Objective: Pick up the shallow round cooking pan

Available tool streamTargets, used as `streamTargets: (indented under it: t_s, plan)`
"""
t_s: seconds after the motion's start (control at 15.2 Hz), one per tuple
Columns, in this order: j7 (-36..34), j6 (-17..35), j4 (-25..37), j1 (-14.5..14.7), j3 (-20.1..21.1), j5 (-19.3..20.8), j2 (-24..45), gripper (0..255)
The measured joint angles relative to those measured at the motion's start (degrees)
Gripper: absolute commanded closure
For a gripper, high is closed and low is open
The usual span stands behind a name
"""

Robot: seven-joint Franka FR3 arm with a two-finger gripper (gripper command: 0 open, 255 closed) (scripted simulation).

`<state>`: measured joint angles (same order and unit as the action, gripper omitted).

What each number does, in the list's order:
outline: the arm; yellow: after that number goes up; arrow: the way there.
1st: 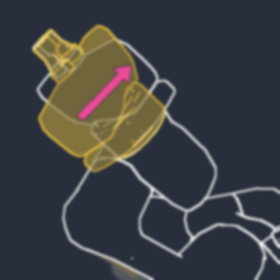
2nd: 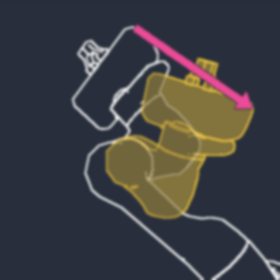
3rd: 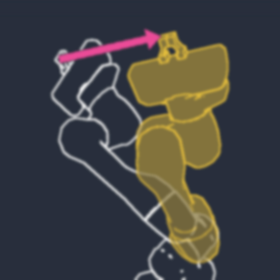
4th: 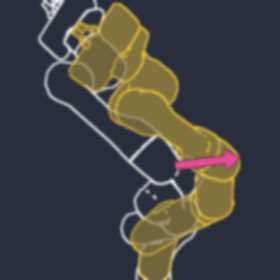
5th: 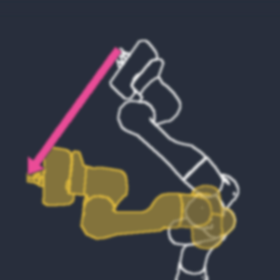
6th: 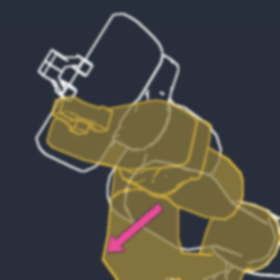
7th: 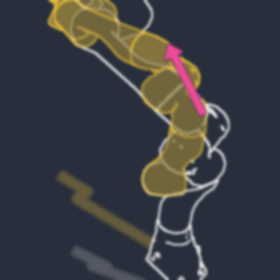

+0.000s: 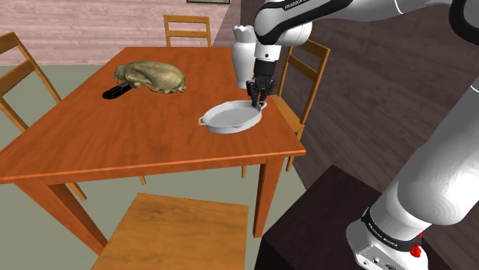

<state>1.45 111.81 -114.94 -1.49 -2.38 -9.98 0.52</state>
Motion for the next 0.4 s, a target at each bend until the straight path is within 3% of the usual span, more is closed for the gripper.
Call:
streamTargets:
  t_s: [0.4]
  plan:
    - [-0.7, -4.0, 2.9, 0.0, 0.0, 0.3, -1.1, 255]
